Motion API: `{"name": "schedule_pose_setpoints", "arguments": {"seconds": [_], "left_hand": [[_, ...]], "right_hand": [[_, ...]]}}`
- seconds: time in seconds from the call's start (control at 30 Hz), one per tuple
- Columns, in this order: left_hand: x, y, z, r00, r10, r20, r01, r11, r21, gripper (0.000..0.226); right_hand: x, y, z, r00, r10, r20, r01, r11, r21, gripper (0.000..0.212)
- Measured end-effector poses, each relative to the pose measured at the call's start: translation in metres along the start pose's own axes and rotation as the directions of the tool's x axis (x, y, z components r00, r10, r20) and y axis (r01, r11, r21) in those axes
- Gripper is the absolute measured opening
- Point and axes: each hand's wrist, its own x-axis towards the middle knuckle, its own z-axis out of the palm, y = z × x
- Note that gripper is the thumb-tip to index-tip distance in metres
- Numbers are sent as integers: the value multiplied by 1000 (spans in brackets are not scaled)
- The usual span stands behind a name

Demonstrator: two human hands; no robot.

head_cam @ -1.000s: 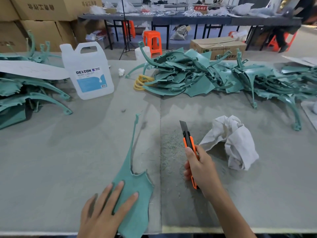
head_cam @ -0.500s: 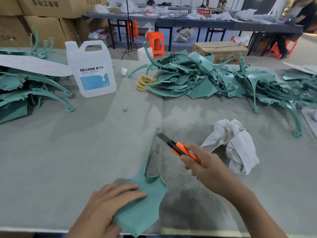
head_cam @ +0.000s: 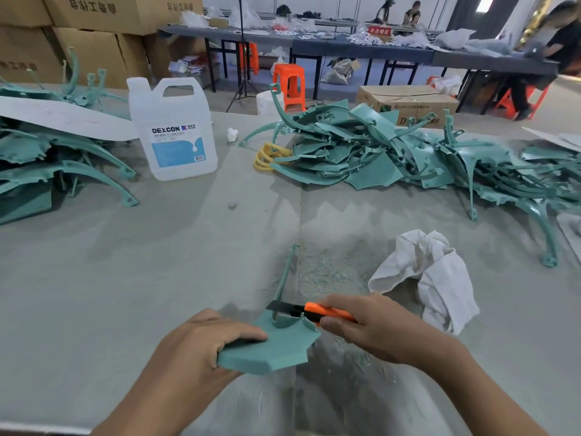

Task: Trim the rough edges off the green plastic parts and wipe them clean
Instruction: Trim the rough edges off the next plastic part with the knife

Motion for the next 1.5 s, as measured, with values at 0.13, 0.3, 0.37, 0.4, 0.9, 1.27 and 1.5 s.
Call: {"name": "schedule_pose_setpoints", "arguments": {"seconds": [0.13, 0.3, 0.37, 0.4, 0.9, 1.27, 1.5], "left_hand": [[0, -3, -1, 1000, 14, 21, -14, 1000, 12, 51], [2, -3, -1, 998, 50, 32, -52, 997, 61, 38], [2, 1, -2, 998, 49, 48, -52, 996, 70, 42], [3, 3, -3, 997, 36, 61, -40, 996, 74, 45], [28, 28, -3, 972, -64, 227, 19, 980, 196, 32], [29, 33, -4, 972, -64, 228, 20, 981, 192, 33], [27, 31, 0, 969, -65, 238, 15, 978, 206, 32]], "right_hand": [[5, 3, 0, 1000, -12, 15, 13, 1000, -18, 24], [22, 9, 1, 999, 36, -15, -38, 992, -117, 25], [31, 14, -3, 995, 91, -51, -97, 987, -129, 25], [35, 17, -6, 991, 116, -63, -123, 984, -131, 26], [62, 25, 24, 860, 74, -505, -310, 862, -401, 32], [39, 18, 11, 890, 33, -455, -134, 972, -192, 30], [23, 21, 7, 994, -50, -98, 38, 993, -116, 27]]}}
